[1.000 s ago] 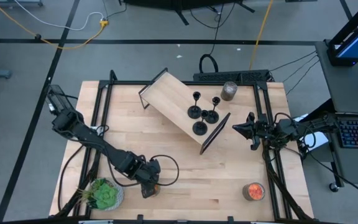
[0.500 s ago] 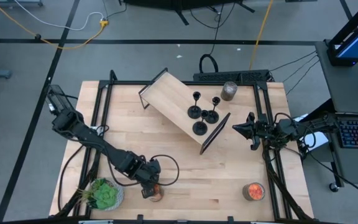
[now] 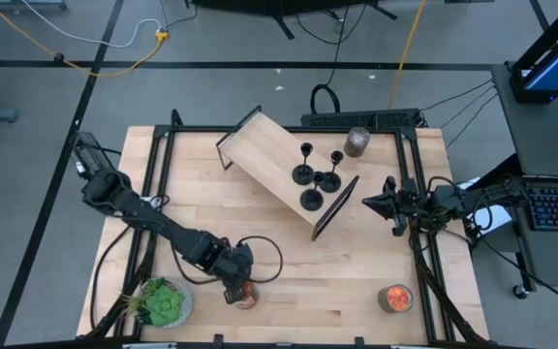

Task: Pick & Place candle stick holders
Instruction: Put the left orange scented candle on the shelf

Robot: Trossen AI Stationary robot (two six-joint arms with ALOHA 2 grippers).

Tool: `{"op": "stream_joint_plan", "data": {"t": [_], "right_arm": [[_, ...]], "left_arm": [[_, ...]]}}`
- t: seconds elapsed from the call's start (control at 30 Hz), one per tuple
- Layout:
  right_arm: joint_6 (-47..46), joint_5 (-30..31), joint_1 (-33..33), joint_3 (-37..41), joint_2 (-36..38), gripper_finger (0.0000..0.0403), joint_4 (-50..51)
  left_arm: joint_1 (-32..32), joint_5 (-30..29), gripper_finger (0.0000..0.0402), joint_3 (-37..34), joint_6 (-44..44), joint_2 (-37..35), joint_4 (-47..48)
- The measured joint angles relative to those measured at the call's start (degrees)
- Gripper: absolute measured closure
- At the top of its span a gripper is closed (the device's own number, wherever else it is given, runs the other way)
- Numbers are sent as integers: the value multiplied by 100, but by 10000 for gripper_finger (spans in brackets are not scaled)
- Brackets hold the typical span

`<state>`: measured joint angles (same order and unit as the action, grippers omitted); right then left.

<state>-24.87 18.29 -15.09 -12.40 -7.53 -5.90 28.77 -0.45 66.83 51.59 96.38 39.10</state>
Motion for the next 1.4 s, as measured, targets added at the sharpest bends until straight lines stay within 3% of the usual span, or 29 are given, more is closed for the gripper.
{"op": "stream_joint_plan", "data": {"t": [0.27, 0.5, 0.87, 1.1, 1.4], "right_arm": [[-106, -989, 0, 4, -139, 403, -738], [-111, -2142, 0, 2, -996, 403, -2123], [-126, -2426, -119, -6, -2961, 403, -4417], [593, -2254, -233, -873, -4093, 403, -3989], [1107, -2043, -341, -2899, -5392, 392, -1403]], "left_arm": [[-184, 93, 400, 13, -397, -559, -162], [-315, -75, 401, 28, -324, -1190, -651], [-531, -258, 401, 1075, -441, -1277, 88], [-673, -391, 401, 1627, -371, -1281, 476], [-671, -412, 401, 1698, -310, -1275, 578]]}}
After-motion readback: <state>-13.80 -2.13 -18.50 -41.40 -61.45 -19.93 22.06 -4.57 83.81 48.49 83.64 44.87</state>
